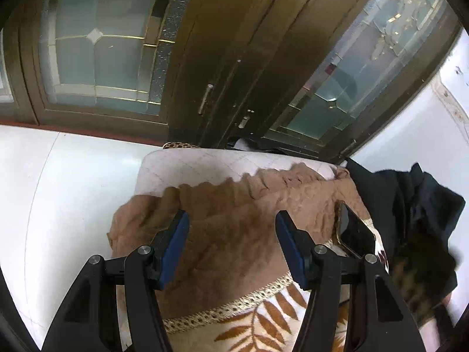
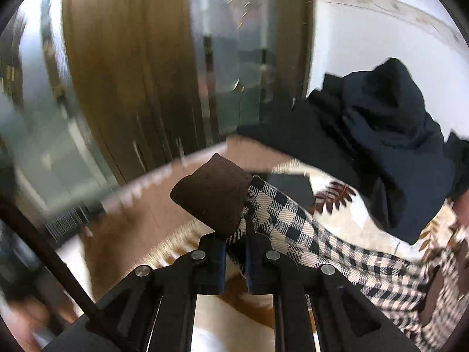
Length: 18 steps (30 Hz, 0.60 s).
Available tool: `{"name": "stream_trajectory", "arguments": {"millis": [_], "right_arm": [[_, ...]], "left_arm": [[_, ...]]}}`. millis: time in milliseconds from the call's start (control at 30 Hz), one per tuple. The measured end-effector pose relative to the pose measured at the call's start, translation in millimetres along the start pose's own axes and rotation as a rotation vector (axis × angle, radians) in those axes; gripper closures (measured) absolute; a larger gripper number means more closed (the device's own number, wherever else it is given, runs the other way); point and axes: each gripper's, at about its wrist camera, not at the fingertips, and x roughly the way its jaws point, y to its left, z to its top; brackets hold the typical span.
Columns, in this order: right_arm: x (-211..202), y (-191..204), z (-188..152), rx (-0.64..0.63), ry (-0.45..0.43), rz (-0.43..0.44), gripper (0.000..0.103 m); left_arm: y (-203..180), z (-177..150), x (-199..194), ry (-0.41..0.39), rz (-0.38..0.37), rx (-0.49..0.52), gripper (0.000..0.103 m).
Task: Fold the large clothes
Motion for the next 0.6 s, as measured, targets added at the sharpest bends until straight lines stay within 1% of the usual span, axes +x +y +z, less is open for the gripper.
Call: {"name": "stream_trajectory", "arguments": {"millis": [100, 133, 200, 300, 433, 600], "right_arm": [[-26, -32, 18, 0.146, -0.060, 0.050, 0.092], [-34, -44, 22, 0.182, -0.077, 0.056, 0.092], [-51, -68, 27, 0.229, -0.108, 0.041, 0.092], [-76, -112, 27, 0.286, -0.147, -0.027, 0.092], [-106, -177, 9, 0.353, -0.163, -0.138, 0.092], [-139, -254, -37, 0.456, -0.139, -0.260, 0.092]], "left_arm": [[-15, -7, -3, -0.005, -0.017, 0.038, 0.043], [-20, -10, -5, -0.009, -0.021, 0.053, 0.043], [-32, -16, -7, -0.018, -0.034, 0.082, 0.043], [-50, -25, -11, -0.024, -0.065, 0.118, 0.043], [-78, -44, -17, -0.024, -0.109, 0.191, 0.043], [-118, -76, -22, 0.020, -0.190, 0.279, 0.041]]}}
